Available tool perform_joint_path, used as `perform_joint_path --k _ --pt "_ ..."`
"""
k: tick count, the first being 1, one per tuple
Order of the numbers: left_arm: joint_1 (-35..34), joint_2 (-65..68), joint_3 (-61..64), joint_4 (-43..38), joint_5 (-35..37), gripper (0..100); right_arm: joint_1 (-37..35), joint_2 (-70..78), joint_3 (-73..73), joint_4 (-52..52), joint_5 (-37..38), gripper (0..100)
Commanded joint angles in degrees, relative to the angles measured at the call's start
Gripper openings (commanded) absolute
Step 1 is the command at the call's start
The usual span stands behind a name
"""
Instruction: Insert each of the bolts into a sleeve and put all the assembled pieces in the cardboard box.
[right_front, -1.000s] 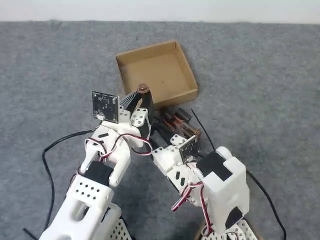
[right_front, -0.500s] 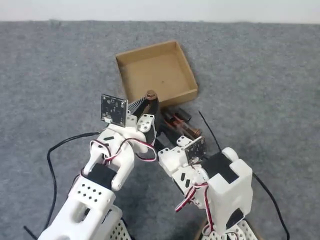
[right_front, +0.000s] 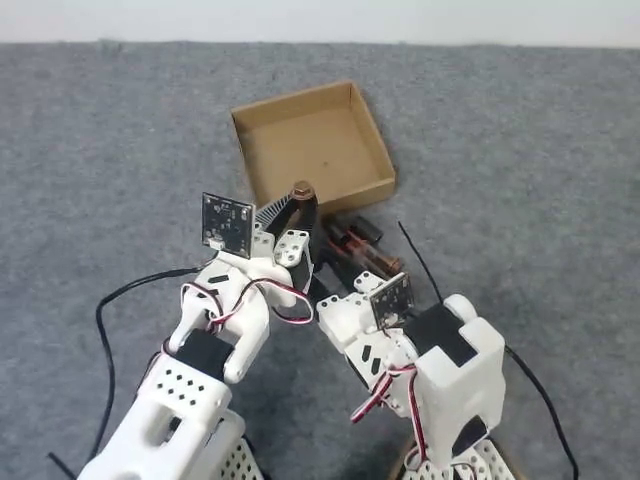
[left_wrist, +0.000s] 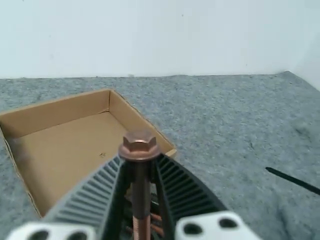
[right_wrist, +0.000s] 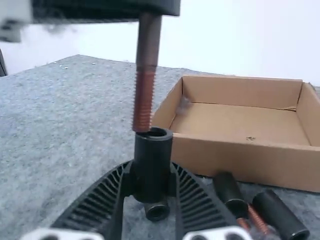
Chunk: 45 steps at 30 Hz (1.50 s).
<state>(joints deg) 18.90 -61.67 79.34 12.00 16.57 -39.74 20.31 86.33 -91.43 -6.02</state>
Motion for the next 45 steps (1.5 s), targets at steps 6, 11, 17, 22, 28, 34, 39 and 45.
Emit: perform_joint_path --k 6,11,17,22,28,34,39,45 --pt "1.41 -1.14 -0.84 -2.29 -0.88 1 0.57 -6.9 2.11 -1.01 2.11 0.6" --pt "2.02 -1.14 -0.92 -2.29 -1.05 1 0.66 -7.34 2.37 -1.01 2.2 0.6" --pt "2.2 -1.14 -0.92 -2.37 -1.14 1 0.66 -7.52 2.46 -1.01 2.29 0.6" --pt "2.29 -1.14 -0.57 -2.29 -1.14 1 0.66 -7.52 3.08 -1.01 2.37 0.6" --pt "2.9 -1.49 1.19 -1.93 -1.23 1 0.92 -7.6 2.99 1.1 2.37 0.6" --pt "3.25 -1.67 2.77 -2.02 -1.32 1 1.1 -13.76 2.81 11.3 2.37 0.6" --pt "3.16 -1.67 3.38 -2.02 -1.23 1 2.77 -20.7 2.81 20.53 2.37 0.6" --pt "2.99 -1.67 4.79 -2.02 -1.23 1 3.12 -23.08 2.99 24.04 2.37 0.6"
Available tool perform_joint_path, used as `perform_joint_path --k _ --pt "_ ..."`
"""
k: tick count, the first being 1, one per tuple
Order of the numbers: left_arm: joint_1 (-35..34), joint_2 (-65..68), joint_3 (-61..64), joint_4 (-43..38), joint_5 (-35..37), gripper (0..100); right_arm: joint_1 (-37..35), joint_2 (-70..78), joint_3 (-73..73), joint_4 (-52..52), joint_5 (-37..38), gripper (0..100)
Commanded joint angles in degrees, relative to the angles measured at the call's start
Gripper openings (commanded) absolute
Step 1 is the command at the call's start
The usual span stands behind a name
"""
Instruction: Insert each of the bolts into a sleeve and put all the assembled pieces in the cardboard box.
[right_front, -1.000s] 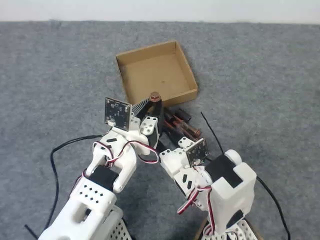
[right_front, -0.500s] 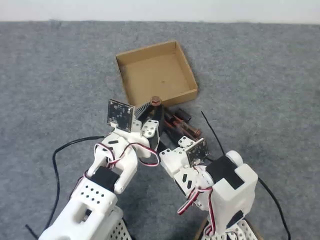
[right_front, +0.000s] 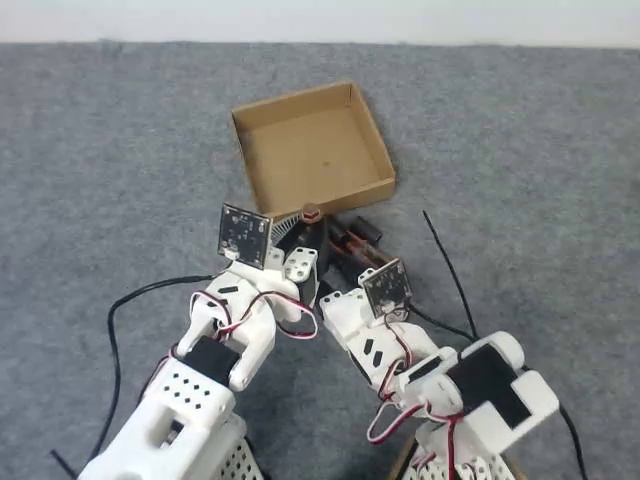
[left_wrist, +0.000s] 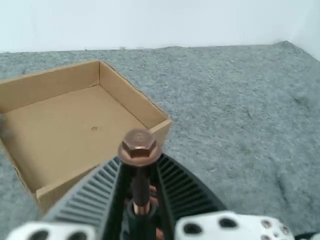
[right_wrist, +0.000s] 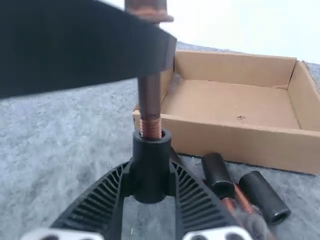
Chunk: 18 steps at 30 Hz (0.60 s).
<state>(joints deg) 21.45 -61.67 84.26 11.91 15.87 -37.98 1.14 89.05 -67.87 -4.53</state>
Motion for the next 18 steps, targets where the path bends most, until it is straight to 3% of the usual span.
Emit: perform_joint_path --k 1,18 --pt "0.44 -1.41 0.04 -1.85 -0.53 1 1.54 -4.18 0.18 0.4 0.88 0.6" --pt "0.88 -1.23 5.32 -1.85 -0.53 1 2.77 -4.09 0.62 -4.88 0.88 0.6"
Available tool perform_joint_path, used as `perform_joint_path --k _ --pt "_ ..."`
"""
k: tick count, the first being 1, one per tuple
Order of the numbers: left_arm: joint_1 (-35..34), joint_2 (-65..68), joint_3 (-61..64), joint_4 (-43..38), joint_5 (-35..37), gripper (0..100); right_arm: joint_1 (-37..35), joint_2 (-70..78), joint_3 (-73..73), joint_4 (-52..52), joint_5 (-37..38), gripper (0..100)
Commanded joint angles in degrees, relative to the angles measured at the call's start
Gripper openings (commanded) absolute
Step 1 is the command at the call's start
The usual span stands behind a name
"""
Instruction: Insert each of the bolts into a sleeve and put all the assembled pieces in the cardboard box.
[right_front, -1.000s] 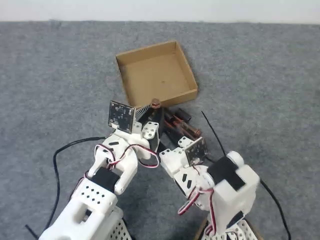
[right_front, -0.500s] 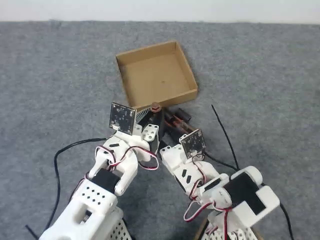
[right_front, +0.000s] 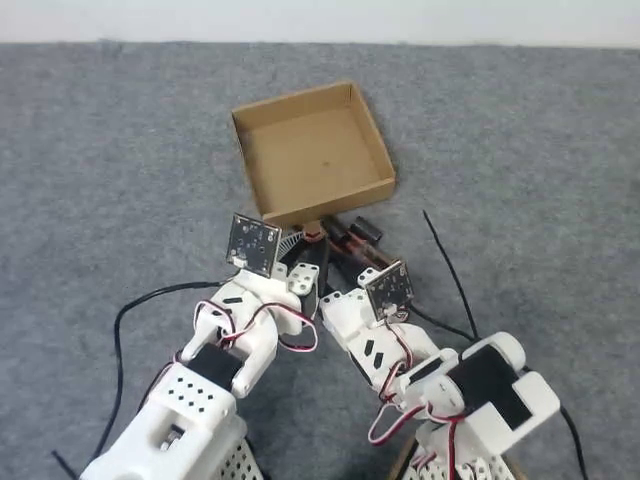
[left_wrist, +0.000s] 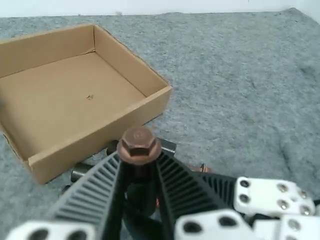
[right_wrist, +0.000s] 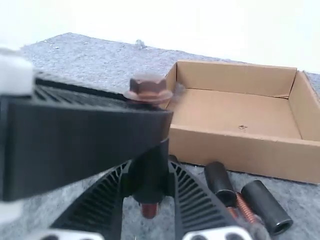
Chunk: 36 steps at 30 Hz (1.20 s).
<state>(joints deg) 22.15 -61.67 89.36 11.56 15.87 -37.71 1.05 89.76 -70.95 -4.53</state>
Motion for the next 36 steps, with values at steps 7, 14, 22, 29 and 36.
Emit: perform_joint_path --k 7,14,22,29,36 --pt "-0.18 -1.67 1.54 -1.49 -0.53 1 2.51 -4.0 -0.09 -1.8 0.88 0.6" --pt "-0.18 -1.67 1.54 -1.67 -0.35 2 3.65 -4.09 -0.18 -1.8 0.88 0.6" --pt "-0.79 -1.67 1.63 -1.49 3.34 19 3.91 -4.18 -0.18 -1.8 0.88 0.6" --pt "-0.97 -1.76 1.36 -1.49 3.34 19 3.91 -3.91 -0.53 -1.45 0.88 0.6" --pt "-0.97 -1.76 0.31 -1.76 3.43 19 3.91 -3.82 -0.62 -1.36 0.88 0.6"
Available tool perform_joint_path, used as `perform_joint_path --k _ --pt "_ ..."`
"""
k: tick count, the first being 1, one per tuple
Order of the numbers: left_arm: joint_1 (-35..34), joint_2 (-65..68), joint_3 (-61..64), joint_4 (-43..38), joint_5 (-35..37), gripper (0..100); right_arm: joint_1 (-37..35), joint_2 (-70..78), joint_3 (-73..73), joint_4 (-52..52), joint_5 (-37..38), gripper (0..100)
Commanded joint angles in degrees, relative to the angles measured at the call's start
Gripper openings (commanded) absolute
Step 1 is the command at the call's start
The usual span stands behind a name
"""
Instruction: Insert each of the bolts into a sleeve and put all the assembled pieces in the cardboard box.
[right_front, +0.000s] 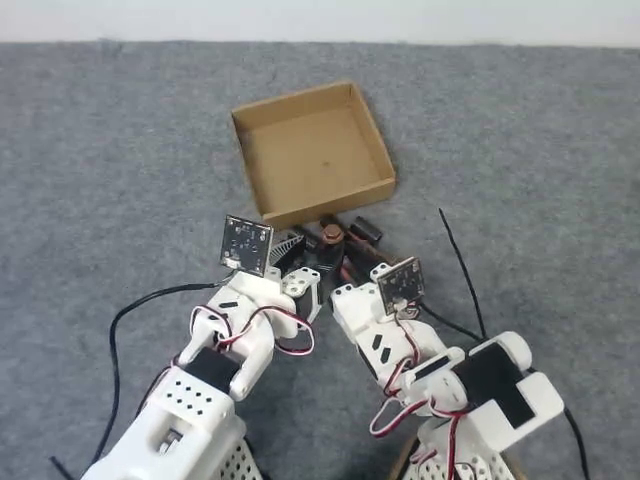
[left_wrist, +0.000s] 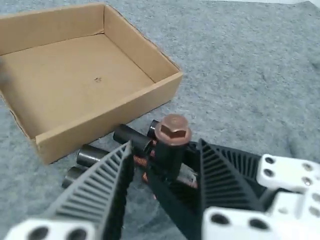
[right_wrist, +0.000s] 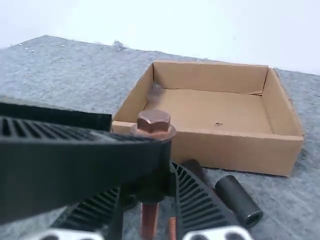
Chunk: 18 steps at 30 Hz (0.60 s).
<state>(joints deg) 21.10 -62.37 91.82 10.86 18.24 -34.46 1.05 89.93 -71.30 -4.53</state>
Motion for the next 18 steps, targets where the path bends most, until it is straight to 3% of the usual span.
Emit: perform_joint_path --k 1,9,15,18 --pt "0.09 -1.05 -2.24 -1.05 1.05 19 0.66 -3.82 -0.79 -1.01 0.88 0.6" --pt "-0.44 -2.64 -3.03 -0.79 0.97 18 0.66 -3.74 -0.88 -0.92 0.88 0.6" --pt "-5.98 -12.84 -3.03 4.48 0.88 0 0.66 -3.74 -0.88 -0.92 0.88 0.6" --pt "-8.62 -18.55 -3.03 9.76 0.88 2 0.66 -3.74 -0.88 -0.84 0.88 0.6"
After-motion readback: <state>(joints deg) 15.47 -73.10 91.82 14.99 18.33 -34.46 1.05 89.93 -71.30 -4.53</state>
